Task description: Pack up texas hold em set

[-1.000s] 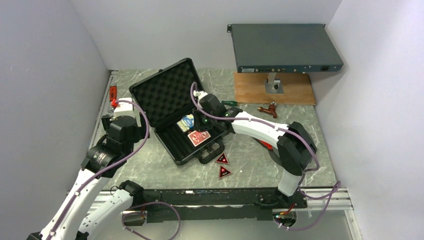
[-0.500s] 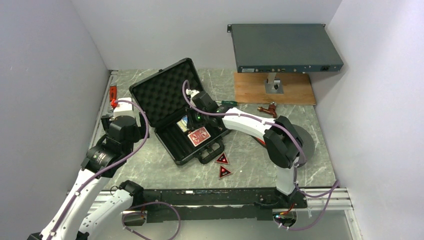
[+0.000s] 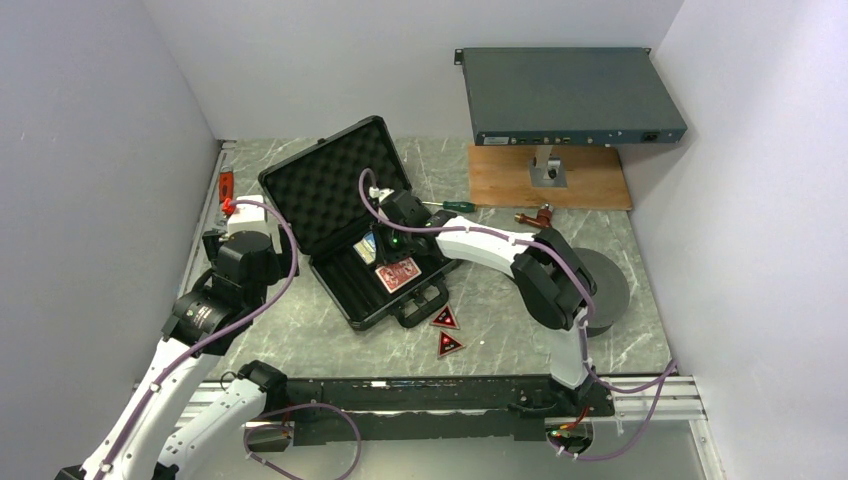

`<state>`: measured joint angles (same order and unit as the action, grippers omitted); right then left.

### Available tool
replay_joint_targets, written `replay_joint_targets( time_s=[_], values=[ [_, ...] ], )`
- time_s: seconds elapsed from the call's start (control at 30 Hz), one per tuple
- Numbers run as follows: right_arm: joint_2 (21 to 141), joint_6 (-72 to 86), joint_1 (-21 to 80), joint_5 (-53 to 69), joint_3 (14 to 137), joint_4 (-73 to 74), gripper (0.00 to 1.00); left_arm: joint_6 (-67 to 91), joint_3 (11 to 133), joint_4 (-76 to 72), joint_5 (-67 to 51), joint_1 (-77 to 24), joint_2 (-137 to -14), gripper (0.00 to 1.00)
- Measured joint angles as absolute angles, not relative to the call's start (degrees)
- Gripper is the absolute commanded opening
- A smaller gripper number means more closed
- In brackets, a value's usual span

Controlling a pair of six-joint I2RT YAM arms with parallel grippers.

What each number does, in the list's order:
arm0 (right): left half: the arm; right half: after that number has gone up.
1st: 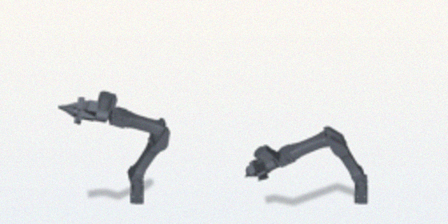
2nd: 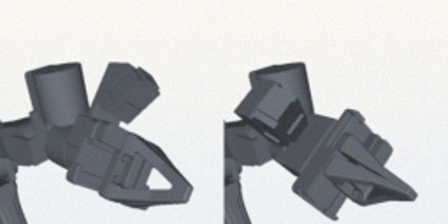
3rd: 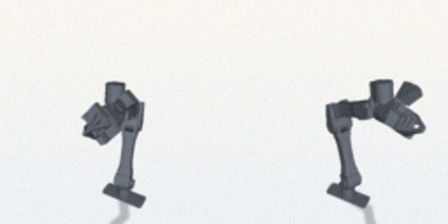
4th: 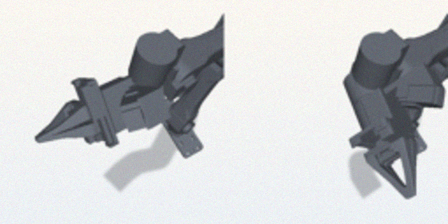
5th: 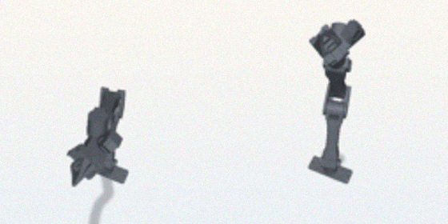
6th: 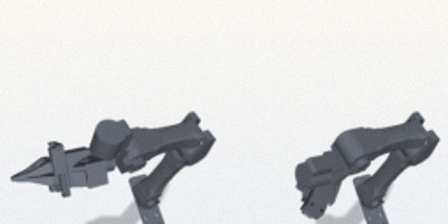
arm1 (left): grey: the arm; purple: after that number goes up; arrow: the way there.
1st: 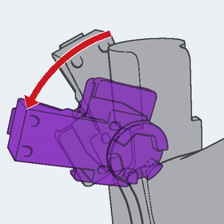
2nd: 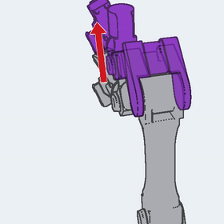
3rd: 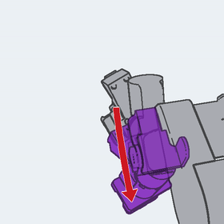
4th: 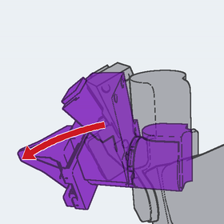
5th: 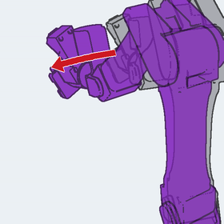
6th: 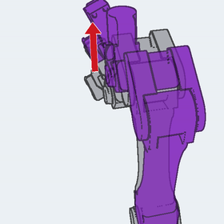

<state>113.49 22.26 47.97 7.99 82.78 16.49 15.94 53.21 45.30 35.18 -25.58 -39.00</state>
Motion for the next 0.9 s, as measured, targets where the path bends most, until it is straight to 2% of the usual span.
replay_joint_targets(
  time_s=[0.9],
  values=[
    [114.6, 21.5, 48.0, 3.6, 79.5, 13.2, 0.2, 15.9, 53.2, 45.3, 35.2, -25.6, -39.4, 0.97]
  ],
)
